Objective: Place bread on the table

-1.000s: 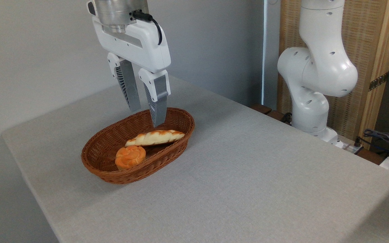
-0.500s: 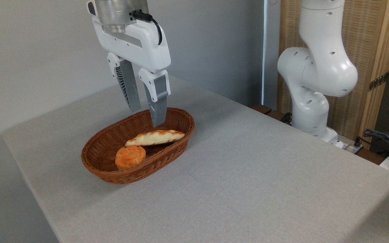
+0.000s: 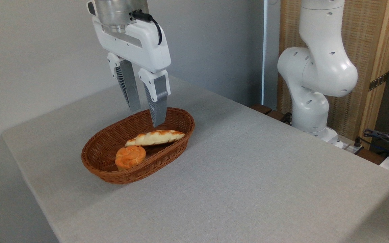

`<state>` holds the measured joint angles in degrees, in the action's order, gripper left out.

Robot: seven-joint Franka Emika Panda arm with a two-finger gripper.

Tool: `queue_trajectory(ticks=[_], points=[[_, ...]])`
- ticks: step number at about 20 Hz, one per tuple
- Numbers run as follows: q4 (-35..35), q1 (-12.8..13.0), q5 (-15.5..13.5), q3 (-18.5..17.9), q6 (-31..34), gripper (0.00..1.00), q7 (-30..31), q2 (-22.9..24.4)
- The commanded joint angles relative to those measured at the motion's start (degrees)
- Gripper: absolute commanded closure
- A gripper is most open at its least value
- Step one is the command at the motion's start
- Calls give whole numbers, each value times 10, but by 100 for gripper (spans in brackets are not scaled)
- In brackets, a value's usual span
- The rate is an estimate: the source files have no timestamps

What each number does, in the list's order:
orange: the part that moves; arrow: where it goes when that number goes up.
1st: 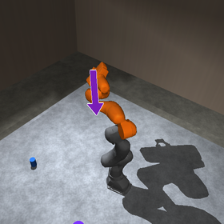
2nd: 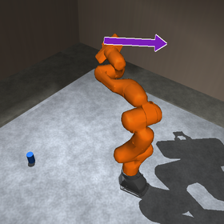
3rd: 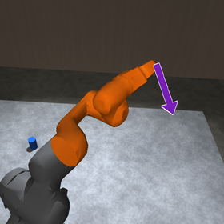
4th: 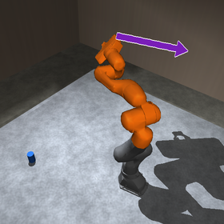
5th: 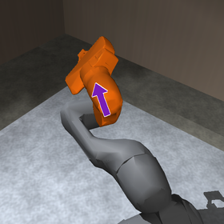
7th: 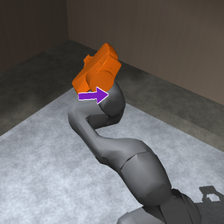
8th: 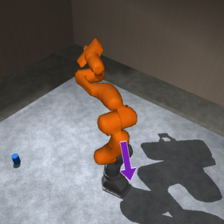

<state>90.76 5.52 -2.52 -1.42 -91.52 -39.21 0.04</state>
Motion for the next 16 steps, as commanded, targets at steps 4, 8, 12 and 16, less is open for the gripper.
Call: queue_trajectory(ticks=[4, 8, 12, 16], points=[[-8, 5, -2, -9, 18, 0, -5, -2], [13, 7, -2, -5, 18, 0, -7, 5], [56, 10, -3, -1, 6, 0, -8, 29], [144, 15, -3, 16, -18, 0, -38, 79]])
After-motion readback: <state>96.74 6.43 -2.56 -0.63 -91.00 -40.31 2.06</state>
